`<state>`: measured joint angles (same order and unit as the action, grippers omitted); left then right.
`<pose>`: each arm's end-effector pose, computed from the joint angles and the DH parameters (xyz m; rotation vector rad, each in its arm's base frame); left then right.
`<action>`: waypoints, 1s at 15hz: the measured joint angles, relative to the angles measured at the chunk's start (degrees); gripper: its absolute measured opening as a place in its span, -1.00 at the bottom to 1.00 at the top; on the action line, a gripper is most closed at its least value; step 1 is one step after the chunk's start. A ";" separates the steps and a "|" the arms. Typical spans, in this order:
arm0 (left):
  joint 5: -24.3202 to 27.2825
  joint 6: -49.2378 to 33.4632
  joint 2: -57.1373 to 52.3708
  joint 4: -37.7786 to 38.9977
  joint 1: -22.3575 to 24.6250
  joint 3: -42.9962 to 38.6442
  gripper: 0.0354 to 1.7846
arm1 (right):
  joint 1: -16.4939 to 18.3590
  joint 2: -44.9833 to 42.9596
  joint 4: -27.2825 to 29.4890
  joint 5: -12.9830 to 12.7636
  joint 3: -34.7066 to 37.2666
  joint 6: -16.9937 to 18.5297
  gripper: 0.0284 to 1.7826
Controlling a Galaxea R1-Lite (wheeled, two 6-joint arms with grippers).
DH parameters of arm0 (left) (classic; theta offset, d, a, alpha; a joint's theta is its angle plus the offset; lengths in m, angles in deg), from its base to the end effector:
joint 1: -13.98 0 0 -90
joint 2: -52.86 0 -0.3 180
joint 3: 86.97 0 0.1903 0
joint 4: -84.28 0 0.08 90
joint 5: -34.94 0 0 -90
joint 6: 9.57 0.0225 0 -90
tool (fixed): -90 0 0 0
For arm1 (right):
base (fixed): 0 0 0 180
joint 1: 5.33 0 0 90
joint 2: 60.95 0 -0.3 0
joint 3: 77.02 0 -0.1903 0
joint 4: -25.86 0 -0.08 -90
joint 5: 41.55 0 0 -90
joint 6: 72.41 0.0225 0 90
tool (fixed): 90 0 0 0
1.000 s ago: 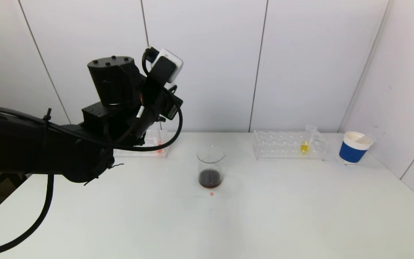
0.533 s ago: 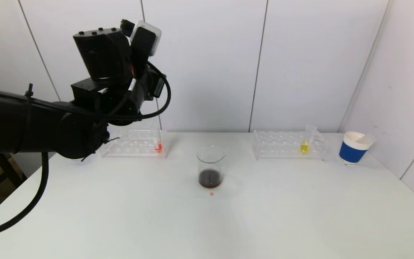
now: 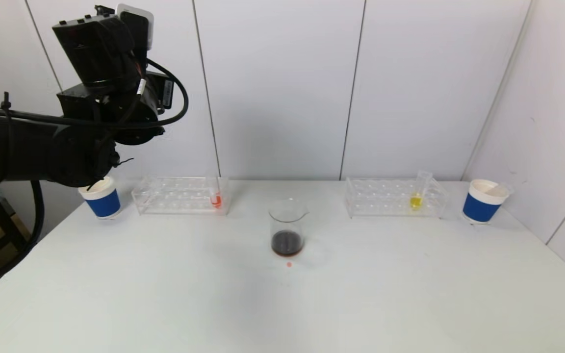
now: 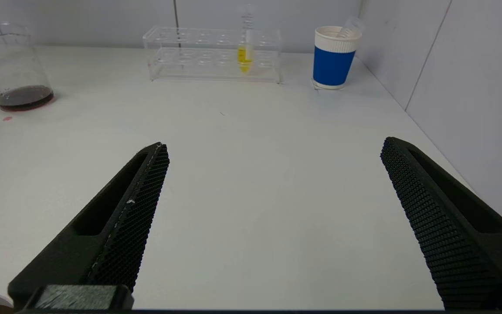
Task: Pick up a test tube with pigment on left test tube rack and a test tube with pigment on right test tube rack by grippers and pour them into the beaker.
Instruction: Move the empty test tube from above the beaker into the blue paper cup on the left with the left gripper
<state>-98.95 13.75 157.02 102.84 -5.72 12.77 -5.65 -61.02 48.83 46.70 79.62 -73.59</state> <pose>0.3408 -0.1055 0.2997 0.2685 -0.1224 0.4551 -0.0229 -0.0008 0.0761 -0.0204 -0.0078 -0.0250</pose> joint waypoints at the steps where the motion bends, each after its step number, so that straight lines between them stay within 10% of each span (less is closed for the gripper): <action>1: 0.16 -0.39 0.00 -0.11 1.43 -0.20 -0.55 | 0.00 0.00 -0.01 0.00 0.00 -0.02 0.99; 15: 9.42 -13.02 2.46 -6.40 21.85 -0.83 -0.55 | 0.00 0.00 -0.01 0.00 0.00 0.00 0.99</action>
<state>-89.53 0.73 159.48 96.44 16.12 11.94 -5.65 -61.02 48.81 46.70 79.62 -73.59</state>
